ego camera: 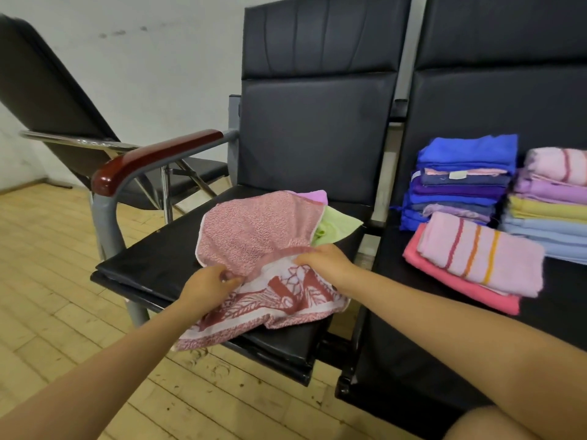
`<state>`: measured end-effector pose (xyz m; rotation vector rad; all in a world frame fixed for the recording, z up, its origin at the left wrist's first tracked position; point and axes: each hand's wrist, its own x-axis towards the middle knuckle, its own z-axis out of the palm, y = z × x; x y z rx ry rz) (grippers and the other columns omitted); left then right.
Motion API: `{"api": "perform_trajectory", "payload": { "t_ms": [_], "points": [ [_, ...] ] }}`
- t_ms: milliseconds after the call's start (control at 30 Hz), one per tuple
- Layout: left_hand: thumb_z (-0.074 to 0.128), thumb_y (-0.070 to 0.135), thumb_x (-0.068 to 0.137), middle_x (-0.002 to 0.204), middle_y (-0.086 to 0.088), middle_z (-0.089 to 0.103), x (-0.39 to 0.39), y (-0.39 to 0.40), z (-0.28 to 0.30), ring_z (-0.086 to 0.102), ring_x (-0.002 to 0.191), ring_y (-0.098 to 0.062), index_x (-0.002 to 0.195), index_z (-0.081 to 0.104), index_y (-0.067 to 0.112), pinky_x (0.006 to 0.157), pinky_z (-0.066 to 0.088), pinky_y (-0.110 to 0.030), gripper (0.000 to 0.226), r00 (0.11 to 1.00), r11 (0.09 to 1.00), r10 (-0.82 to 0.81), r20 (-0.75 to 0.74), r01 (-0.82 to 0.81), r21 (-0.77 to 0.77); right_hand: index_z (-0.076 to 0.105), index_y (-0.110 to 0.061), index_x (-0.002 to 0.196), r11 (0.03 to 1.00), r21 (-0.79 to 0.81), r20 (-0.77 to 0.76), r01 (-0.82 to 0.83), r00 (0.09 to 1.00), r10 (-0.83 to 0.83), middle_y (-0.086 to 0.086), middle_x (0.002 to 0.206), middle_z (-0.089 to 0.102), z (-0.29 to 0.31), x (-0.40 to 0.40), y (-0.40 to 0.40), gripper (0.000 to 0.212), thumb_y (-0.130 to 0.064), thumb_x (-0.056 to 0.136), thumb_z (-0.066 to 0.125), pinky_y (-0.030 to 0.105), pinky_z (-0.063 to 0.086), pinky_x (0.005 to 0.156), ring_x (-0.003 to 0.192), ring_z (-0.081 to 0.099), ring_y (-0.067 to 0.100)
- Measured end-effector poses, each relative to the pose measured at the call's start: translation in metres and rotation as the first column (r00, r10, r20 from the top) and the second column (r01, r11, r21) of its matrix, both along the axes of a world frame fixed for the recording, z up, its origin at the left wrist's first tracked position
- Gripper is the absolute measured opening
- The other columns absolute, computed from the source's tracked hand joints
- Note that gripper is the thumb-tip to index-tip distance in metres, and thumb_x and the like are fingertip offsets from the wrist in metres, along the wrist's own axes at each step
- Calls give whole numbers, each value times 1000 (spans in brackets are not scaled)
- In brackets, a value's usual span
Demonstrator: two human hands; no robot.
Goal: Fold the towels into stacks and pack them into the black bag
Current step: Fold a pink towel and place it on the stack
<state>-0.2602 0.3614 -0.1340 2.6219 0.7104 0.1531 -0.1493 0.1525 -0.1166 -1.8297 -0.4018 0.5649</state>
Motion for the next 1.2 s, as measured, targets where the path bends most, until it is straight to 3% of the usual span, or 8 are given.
{"api": "perform_trajectory", "payload": {
  "t_ms": [200, 333, 467, 567, 700, 867, 1100, 1200],
  "points": [
    [65, 41, 87, 90, -10, 72, -36, -8, 12, 71, 81, -22, 100, 59, 3, 76, 57, -32, 41, 997, 852, -67, 30, 73, -518, 64, -14, 93, 960, -18, -89, -279, 957, 277, -1, 80, 74, 13, -14, -37, 8, -20, 94, 60, 21, 56, 68, 72, 71, 11],
    [63, 34, 90, 87, -9, 72, -66, -15, 23, 72, 80, -24, 97, 60, 7, 78, 58, -35, 29, 994, 778, -110, 22, 100, -620, 69, -1, 102, 916, -171, -148, -363, 929, 340, 10, 95, 75, 17, -17, -60, 25, -22, 92, 60, 33, 56, 87, 90, 71, 25],
    [51, 38, 96, 82, 4, 63, -81, -26, 28, 65, 79, -13, 80, 51, 22, 73, 51, -22, 23, 942, 911, -316, -110, 270, -311, 68, -9, 90, 844, -404, 62, -353, 910, 411, -5, 83, 72, 18, -31, -70, 20, -24, 95, 55, 15, 52, 66, 79, 69, 11],
    [44, 38, 99, 94, 1, 55, -81, -20, 35, 57, 89, -15, 88, 57, 15, 79, 48, -26, 28, 939, 938, -334, -79, 339, 69, 63, -5, 113, 827, -526, 328, -199, 850, 413, 7, 110, 67, 20, -29, -74, 33, -27, 101, 43, 25, 49, 85, 100, 63, 19],
    [49, 37, 97, 87, -1, 62, -77, -9, 51, 61, 83, -16, 93, 63, 13, 72, 47, -25, 28, 967, 969, -241, 87, 245, -36, 51, -12, 127, 834, -539, 398, -116, 838, 374, 6, 124, 57, 19, -19, -85, 33, -29, 101, 39, 35, 43, 97, 114, 54, 23],
    [38, 25, 102, 96, 1, 64, -55, -16, 53, 62, 89, -12, 106, 59, 18, 83, 54, -31, 23, 969, 967, -239, 67, 244, -76, 53, -18, 72, 985, -163, 644, 62, 763, 59, -1, 76, 57, 37, -9, -79, 25, -27, 96, 53, 21, 38, 62, 72, 53, 12],
    [42, 55, 93, 87, 8, 65, -27, -11, 59, 67, 75, -9, 103, 50, 27, 67, 57, -24, 30, 960, 959, -263, 92, 250, 131, 67, 0, 77, 990, -35, 492, 138, 864, -103, -4, 63, 61, 56, 40, -63, 25, -23, 88, 68, 6, 38, 46, 56, 58, 0],
    [46, 44, 96, 86, 1, 68, -12, 2, 57, 70, 72, -12, 103, 57, 21, 64, 56, -21, 26, 965, 965, -202, 166, 225, -136, 66, -8, 68, 988, -76, 430, 134, 898, -89, -9, 56, 63, 49, 63, -50, 24, -23, 86, 70, 13, 41, 49, 55, 59, 4]
  ]
}}
